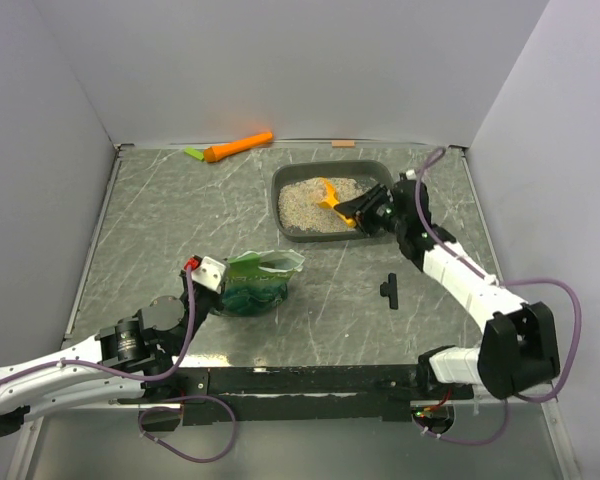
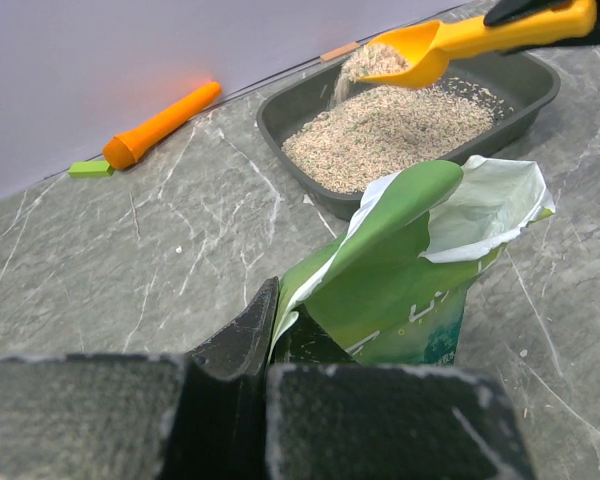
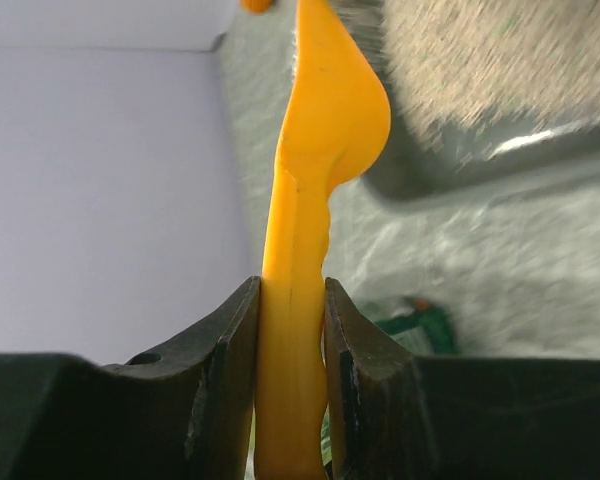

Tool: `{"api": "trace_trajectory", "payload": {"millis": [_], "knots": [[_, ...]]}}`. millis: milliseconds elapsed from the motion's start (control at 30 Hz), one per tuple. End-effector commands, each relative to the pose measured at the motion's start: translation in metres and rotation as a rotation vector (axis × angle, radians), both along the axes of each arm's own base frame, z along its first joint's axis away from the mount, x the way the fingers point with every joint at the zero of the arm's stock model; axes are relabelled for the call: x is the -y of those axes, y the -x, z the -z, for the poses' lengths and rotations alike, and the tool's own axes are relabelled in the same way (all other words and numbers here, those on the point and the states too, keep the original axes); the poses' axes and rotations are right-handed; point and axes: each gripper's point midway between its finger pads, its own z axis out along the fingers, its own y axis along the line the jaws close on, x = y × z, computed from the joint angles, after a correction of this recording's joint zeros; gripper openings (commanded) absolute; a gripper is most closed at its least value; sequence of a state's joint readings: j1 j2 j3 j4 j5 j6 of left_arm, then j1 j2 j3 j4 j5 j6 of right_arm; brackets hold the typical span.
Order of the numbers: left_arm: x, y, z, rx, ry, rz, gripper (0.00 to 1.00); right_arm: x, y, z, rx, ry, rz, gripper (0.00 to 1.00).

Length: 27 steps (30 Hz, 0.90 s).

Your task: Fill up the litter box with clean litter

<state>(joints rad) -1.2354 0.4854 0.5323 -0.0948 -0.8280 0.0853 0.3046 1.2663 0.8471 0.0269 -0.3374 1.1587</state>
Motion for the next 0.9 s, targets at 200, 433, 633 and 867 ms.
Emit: {"api": "trace_trajectory", "payload": {"millis": [200,433,633,867], "knots": [[-0.003,-0.002,-0.024,0.024,0.101,-0.019,0.01,0.041,-0.026,0.009,-0.024,0.509,-0.087,0.0],[-0.003,-0.001,-0.026,0.02,0.11,-0.01,0.01,0.083,-0.022,0.03,-0.082,0.89,-0.094,0.0],[0.001,-0.001,-0.024,0.013,0.104,0.004,0.01,0.088,-0.025,0.002,0.019,1.29,-0.074,0.0],[0.001,-0.001,-0.023,0.011,0.099,0.003,0.01,0.065,-0.017,-0.037,0.122,1.464,-0.132,0.0]]}}
